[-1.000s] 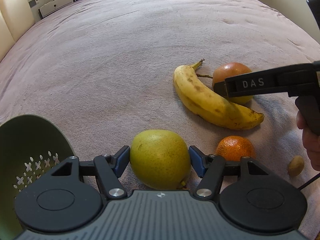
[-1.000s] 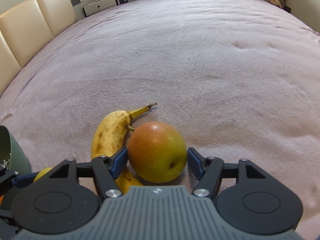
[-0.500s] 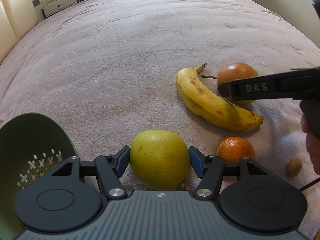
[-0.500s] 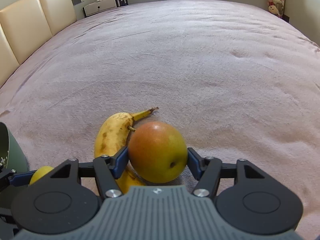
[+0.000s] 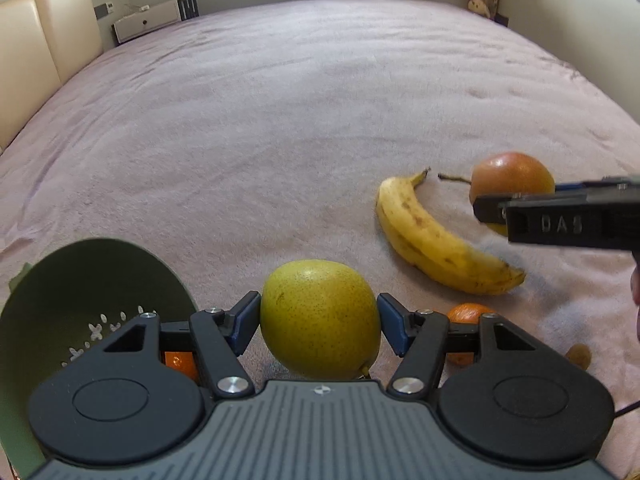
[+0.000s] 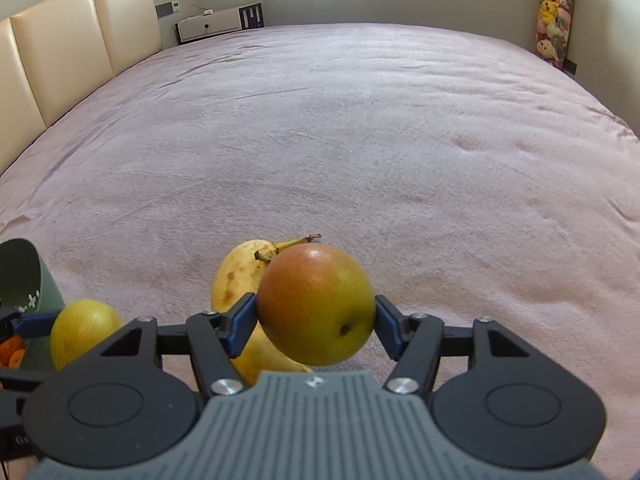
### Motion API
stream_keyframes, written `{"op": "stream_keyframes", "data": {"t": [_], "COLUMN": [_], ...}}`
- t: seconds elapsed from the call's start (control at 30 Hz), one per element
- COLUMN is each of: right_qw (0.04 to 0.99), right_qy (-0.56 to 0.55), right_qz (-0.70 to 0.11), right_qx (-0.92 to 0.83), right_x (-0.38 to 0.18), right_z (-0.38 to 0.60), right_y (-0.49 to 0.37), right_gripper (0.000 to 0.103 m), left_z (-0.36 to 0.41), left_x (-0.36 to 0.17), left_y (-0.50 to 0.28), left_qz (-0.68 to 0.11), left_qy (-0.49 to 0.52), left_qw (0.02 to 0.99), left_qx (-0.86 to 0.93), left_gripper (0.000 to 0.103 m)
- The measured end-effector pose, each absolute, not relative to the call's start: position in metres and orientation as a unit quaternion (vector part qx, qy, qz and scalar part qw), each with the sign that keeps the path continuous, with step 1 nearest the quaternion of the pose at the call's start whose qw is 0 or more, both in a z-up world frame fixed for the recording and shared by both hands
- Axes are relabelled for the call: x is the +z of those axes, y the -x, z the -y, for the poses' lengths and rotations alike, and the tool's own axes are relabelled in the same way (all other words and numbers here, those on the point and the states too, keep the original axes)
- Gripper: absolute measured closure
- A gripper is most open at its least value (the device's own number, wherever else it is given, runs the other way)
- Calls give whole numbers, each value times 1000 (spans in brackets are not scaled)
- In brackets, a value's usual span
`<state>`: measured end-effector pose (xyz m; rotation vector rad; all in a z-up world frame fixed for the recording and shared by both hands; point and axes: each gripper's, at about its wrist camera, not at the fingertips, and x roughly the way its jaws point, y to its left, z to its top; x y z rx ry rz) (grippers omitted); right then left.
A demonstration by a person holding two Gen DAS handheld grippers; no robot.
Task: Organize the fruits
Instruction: 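Carry the held pear and apple over the green colander with both tools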
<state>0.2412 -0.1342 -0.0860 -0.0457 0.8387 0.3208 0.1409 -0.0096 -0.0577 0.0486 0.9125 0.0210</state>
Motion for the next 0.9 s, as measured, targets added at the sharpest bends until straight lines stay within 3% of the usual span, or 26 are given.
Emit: {"op": "stream_keyframes", "data": {"t": [0.9], "right_qw": [913], "right_qy": [48], "right_qz": [-354], "right_qx": [196], "right_x": [-24], "right_z": [107], "right_y": [-168], "right_gripper": [43], "left_z": [-24], "left_x": [24], "left_y": [-92], "left_qz": [-341], "left_qy": [46], "left_qw": [939], "left_qx": [-1], "left_gripper": [31]}}
